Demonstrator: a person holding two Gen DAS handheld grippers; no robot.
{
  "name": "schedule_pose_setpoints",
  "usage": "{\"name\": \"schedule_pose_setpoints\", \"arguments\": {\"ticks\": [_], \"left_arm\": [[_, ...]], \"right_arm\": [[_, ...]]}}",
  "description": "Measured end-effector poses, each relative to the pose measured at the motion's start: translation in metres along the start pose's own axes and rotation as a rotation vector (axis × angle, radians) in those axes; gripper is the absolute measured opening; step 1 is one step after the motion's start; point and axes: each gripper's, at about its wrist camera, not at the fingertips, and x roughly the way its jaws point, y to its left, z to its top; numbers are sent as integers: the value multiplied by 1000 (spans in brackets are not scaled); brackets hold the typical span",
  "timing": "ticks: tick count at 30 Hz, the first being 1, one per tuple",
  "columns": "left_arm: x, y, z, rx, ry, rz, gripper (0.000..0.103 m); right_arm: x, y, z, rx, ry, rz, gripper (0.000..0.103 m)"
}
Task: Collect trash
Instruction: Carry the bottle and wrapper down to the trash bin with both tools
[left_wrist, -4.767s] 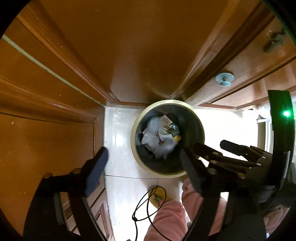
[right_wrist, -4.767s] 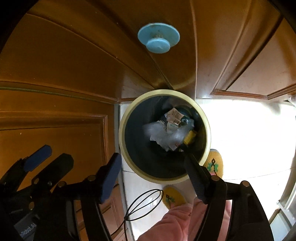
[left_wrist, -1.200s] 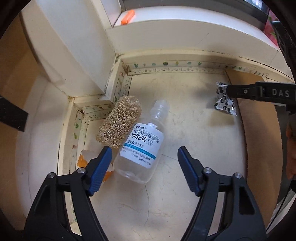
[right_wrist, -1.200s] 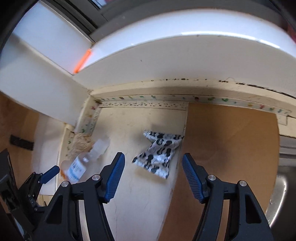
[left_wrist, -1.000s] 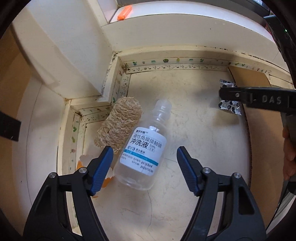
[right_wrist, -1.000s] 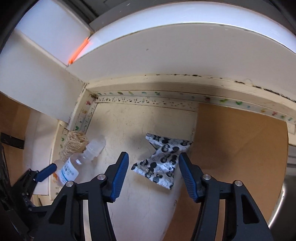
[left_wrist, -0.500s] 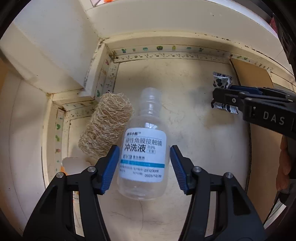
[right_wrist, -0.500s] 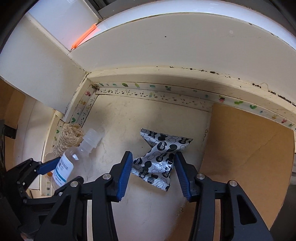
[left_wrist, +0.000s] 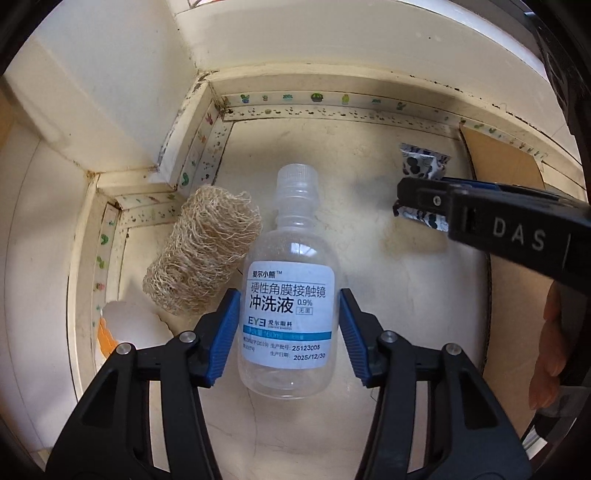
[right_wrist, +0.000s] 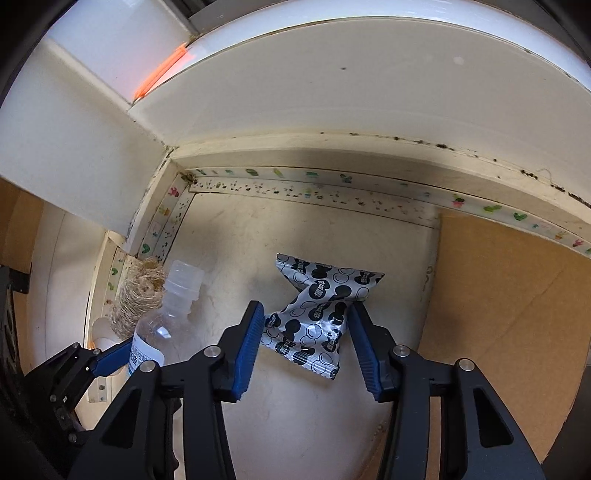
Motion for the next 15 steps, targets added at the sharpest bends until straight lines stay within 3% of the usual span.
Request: {"name": "schedule_pose_setpoints", "arguments": {"ticks": [7, 15], "left_arm": [[-11, -3, -21, -18, 7, -25, 49], [-41, -1, -56, -27, -15, -62, 49]], "right_arm": [[-7, -9, -12, 50, 13, 58, 36], [-39, -8, -48, 49, 11, 106, 36]]}}
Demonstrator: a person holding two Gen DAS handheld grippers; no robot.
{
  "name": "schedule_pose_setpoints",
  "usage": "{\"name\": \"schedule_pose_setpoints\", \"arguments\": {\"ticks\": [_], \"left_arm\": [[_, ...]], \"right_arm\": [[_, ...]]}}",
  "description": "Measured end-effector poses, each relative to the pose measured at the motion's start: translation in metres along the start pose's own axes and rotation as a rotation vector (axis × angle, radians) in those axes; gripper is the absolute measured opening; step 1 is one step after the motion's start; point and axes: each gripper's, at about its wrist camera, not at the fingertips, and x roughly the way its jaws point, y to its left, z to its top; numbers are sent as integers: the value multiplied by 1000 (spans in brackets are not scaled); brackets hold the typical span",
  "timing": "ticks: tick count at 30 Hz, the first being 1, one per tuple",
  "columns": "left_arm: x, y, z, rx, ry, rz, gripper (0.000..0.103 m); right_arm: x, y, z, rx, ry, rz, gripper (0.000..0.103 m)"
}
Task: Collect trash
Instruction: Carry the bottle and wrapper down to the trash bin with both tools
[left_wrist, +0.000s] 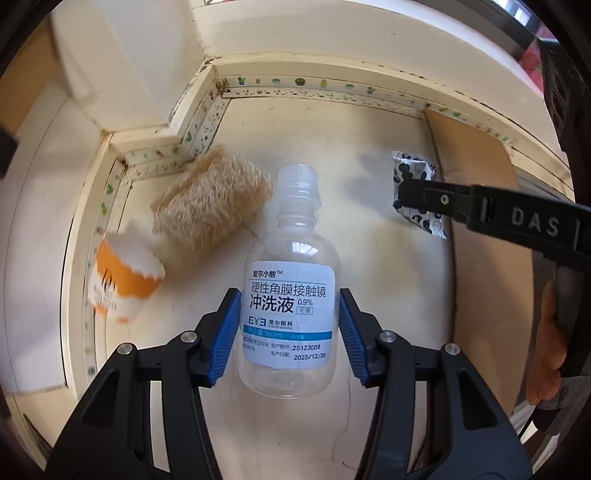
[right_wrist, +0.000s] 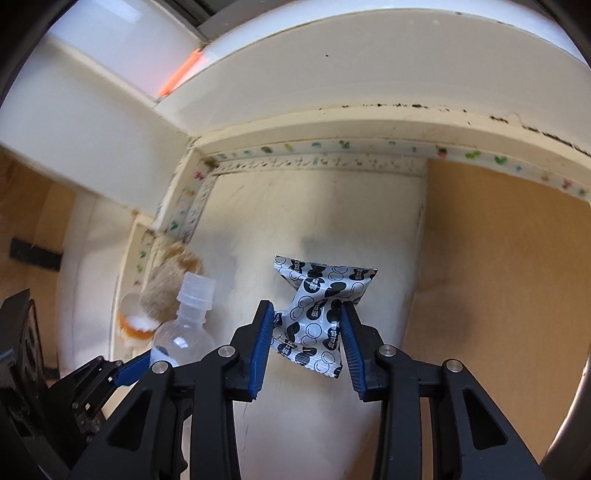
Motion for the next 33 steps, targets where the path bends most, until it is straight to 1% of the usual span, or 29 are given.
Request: {"name": "schedule_pose_setpoints", "arguments": {"ticks": [4, 6, 9, 13, 17, 20, 23, 27, 31, 32, 33], "left_arm": [[-35, -2, -35, 16, -25, -26, 49], [-46, -2, -49, 27, -37, -41, 49], [-74, -3, -81, 44, -55, -57, 49], [-95, -8, -113, 73, -80, -83, 49], [-125, -15, -167, 109, -100, -121, 49], [-141, -17, -208, 130, -103, -143, 49], [-151, -20, -249, 152, -105, -154, 49], [-156, -18, -312, 171, -87, -180, 49], [-153, -16, -368, 192, -78, -183, 49], [-153, -15, -383, 194, -77, -184, 49], [-151, -14, -401, 193, -72, -193, 49]], "right_arm": [[-26, 9, -32, -21, -14, 28, 36], [-45, 15, -55, -27, -27, 43, 36], [-70, 22, -88, -35, -45, 53, 36], [-105, 33, -142, -39, -70, 71, 36], [-136, 48, -204, -30, -98, 85, 36], [-154, 62, -258, -24, -114, 85, 36], [-162, 76, -307, -22, -126, 79, 36], [-164, 92, -380, -12, -126, 66, 36], [-152, 97, -446, 6, -104, 60, 36], [-148, 99, -467, 10, -93, 52, 36], [-145, 99, -484, 11, -83, 45, 36]]}}
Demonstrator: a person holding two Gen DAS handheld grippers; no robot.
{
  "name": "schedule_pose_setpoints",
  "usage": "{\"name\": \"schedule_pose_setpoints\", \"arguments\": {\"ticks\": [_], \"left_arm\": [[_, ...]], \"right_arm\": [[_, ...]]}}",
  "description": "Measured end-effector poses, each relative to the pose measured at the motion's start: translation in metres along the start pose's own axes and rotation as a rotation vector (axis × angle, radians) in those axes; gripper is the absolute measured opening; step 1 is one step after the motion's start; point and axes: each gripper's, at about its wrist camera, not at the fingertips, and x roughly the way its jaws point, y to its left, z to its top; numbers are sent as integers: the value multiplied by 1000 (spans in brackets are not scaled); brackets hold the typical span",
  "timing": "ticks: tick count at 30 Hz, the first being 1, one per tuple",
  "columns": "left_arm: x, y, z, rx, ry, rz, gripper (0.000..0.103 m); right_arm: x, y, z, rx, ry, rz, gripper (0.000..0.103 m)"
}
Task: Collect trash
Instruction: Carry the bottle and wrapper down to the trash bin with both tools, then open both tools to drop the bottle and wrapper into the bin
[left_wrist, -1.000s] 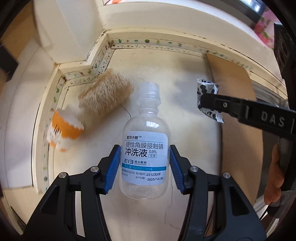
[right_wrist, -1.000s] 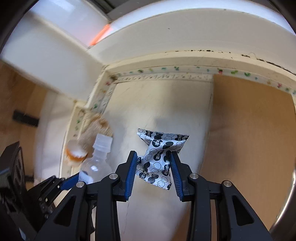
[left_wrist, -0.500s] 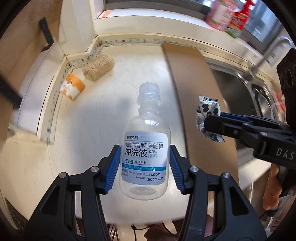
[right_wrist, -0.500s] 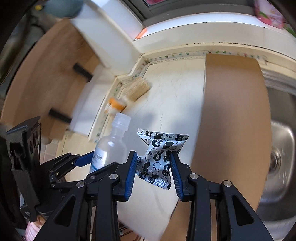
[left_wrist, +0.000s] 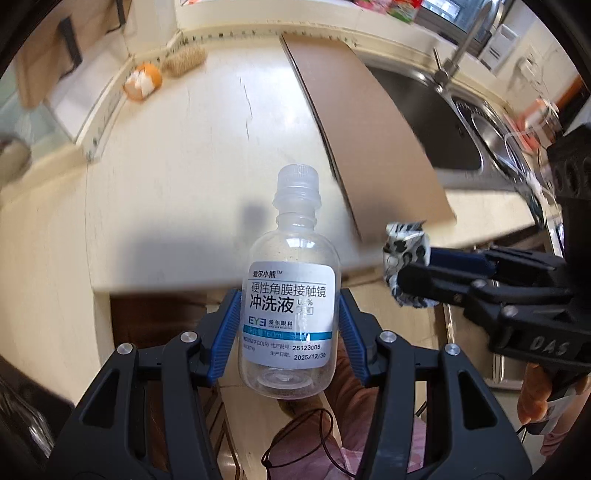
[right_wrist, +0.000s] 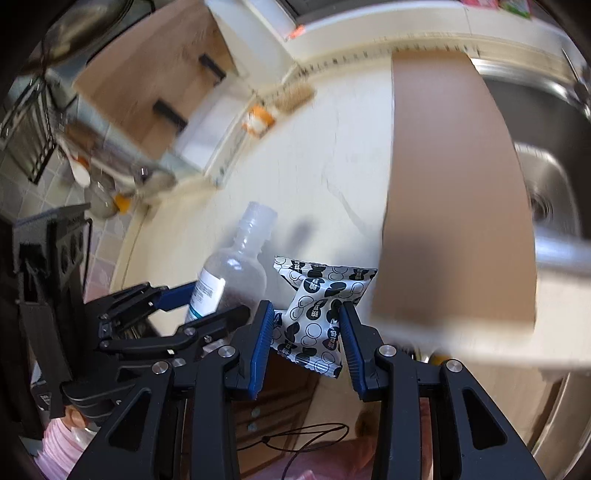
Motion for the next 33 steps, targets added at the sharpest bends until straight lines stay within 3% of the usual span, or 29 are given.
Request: {"name": "schedule_pose_setpoints", "arguments": {"ticks": [9, 13, 20, 27, 30, 33], "left_arm": [[50, 5, -111, -70, 82, -118, 49], [110, 15, -149, -115, 133, -141, 49], [241, 32, -204, -185, 224, -136, 51], [346, 50, -227, -195, 267, -103, 52], [381, 63, -228, -228, 306, -90, 58], [404, 79, -231, -262, 328, -58, 58]], "right_arm": [[55, -24, -139, 77, 138, -39, 36], [96, -49, -183, 122, 161, -71, 36], [201, -105, -256, 223, 224, -116, 37], [303, -159, -276, 270, 300, -144, 37], [334, -175, -272, 261, 309, -167, 40], [355, -185, -258, 227, 304, -186, 50]]}}
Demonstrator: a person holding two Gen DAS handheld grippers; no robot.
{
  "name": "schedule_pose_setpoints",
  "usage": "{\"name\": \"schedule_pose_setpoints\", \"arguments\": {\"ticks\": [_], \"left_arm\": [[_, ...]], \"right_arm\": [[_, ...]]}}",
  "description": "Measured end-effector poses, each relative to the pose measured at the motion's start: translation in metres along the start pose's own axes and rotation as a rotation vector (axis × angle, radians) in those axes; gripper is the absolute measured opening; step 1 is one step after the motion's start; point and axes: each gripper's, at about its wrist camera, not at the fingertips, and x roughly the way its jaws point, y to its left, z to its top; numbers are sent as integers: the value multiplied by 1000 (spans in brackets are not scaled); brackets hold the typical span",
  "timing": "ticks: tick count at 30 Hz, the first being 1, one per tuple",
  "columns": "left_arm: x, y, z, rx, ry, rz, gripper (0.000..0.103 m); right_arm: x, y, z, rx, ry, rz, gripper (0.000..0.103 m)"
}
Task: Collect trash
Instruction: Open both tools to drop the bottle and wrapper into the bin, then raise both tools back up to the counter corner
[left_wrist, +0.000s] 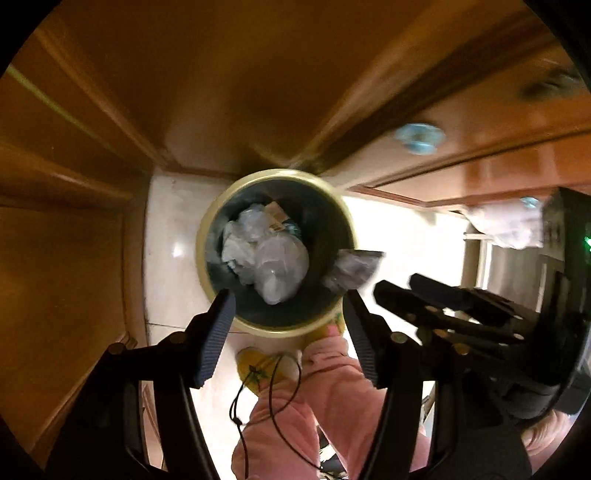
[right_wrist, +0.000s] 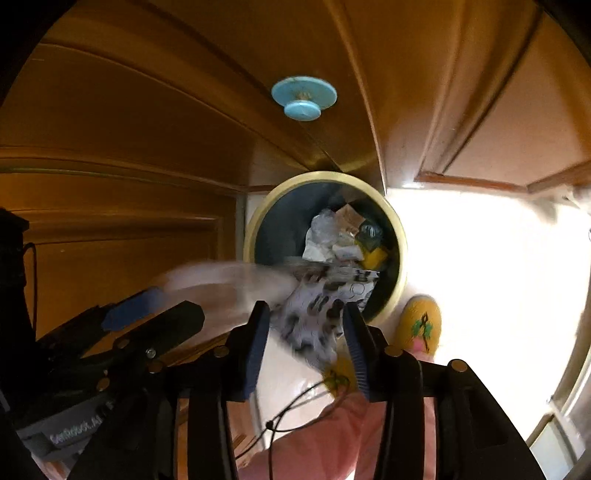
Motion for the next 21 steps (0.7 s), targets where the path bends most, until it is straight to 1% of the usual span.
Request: {"name": "schedule_pose_setpoints", "arguments": {"ticks": [1, 2, 4, 5, 6, 7, 9, 10, 13, 17, 21], "left_arm": [[7, 5, 1, -15, 12, 2, 58], [12, 10, 1, -30, 25, 2, 58], [16, 22, 6, -49, 42, 11, 63], [18, 26, 6, -60, 48, 18, 65], [18, 28, 6, -68, 51, 21, 68], [17, 30, 6, -75, 52, 23, 69], [12, 32, 5, -86, 48, 30, 69], [11, 31, 6, -88, 46, 31, 70], [3, 28, 7, -92, 40, 36, 70], [-29, 17, 1, -97, 29, 28, 70], [-73, 0, -6, -89, -1, 18, 70]], "right_arm": [[3, 0, 3, -9, -5, -11, 55], [6, 1, 4, -15, -9, -13, 57], [6, -3, 4, -17, -8, -15, 57], [2, -5, 13, -18, -5, -14, 57], [1, -6, 15, -19, -3, -16, 57], [0, -7, 16, -22, -1, -19, 57], [-2, -7, 19, -32, 1, -25, 57], [4, -5, 23, -36, -1, -29, 57], [3, -3, 22, -50, 7, -40, 57], [-11, -1, 14, -49, 12, -35, 57], [-44, 10, 6, -45, 4, -23, 57]]}}
